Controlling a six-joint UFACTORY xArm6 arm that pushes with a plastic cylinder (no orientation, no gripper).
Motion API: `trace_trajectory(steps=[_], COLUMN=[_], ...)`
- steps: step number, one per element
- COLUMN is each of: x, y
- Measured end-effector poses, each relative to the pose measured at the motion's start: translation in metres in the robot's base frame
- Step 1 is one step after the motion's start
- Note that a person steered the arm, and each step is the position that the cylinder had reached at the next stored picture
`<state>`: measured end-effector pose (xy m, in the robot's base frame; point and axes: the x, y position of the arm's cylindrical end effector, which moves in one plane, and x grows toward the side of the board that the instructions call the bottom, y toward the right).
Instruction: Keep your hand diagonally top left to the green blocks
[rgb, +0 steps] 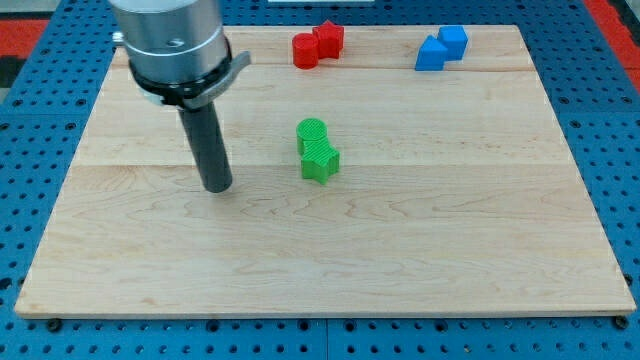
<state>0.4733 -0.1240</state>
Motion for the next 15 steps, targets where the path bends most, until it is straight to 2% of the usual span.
trace_trajectory(steps=[1, 2, 3, 7, 11, 13, 14, 15], x=[0.009, 0.026, 0.027, 0.029, 0.027, 0.015, -0.027, -0.05], y=[-0.013, 0.01, 0.031, 0.031, 0.007, 0.0, -0.007, -0.028])
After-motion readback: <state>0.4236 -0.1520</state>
